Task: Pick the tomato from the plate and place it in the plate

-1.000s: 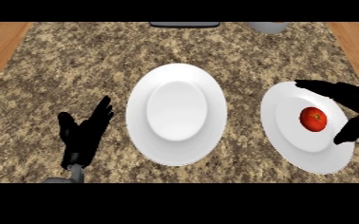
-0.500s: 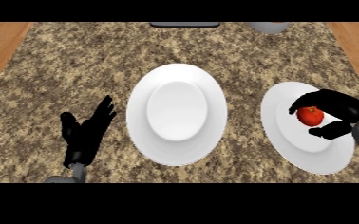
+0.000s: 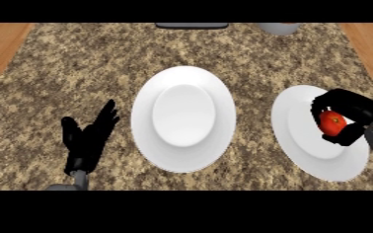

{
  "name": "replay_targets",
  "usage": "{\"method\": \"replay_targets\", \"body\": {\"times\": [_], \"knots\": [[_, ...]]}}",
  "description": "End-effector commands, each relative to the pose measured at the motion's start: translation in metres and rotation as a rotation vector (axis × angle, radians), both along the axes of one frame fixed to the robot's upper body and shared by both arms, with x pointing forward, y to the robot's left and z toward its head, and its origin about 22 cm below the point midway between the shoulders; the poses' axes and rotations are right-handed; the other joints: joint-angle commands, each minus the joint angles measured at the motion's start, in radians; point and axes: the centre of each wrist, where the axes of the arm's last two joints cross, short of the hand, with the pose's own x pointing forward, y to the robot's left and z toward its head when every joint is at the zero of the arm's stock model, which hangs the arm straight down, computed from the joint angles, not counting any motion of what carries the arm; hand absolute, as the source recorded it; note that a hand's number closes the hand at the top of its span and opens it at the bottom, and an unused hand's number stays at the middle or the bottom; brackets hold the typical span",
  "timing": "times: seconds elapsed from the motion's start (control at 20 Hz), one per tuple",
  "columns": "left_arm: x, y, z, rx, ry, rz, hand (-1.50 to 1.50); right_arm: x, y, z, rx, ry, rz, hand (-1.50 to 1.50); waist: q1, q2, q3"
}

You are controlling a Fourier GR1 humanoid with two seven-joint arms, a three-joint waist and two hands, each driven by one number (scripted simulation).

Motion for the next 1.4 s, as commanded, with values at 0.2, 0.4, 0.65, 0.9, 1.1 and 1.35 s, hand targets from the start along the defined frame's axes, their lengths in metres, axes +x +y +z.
{"method": "replay_targets", "body": {"times": [0.2, 0.4, 0.65, 0.9, 1.1, 1.35], "knots": [[-0.006, 0.005, -0.006, 0.010, 0.040, 0.015, 0.00, 0.012, 0.154, -0.062, 0.275, -0.058, -0.230, 1.50, -0.019, -0.033, -0.009], [-0.009, 0.007, -0.009, 0.012, 0.054, 0.028, 0.00, 0.019, 0.185, -0.055, 0.317, -0.123, -0.309, 1.50, -0.028, -0.056, -0.010], [-0.009, 0.006, -0.011, 0.011, 0.077, 0.030, 0.00, 0.022, 0.262, -0.042, 0.467, -0.237, -0.461, 1.50, -0.046, -0.072, -0.010], [-0.009, 0.008, -0.011, 0.008, 0.075, 0.027, 0.00, 0.024, 0.264, -0.029, 0.559, -0.357, -0.730, 1.50, -0.008, -0.063, -0.004], [-0.004, -0.006, -0.008, -0.009, 0.060, -0.012, 0.00, 0.024, 0.271, -0.019, 0.634, -0.436, -0.921, 1.50, 0.024, -0.049, -0.001], [-0.001, -0.008, -0.008, 0.003, 0.056, -0.040, 0.00, 0.022, 0.291, 0.000, 0.773, -0.551, -1.103, 1.50, 0.062, -0.036, -0.003]]}}
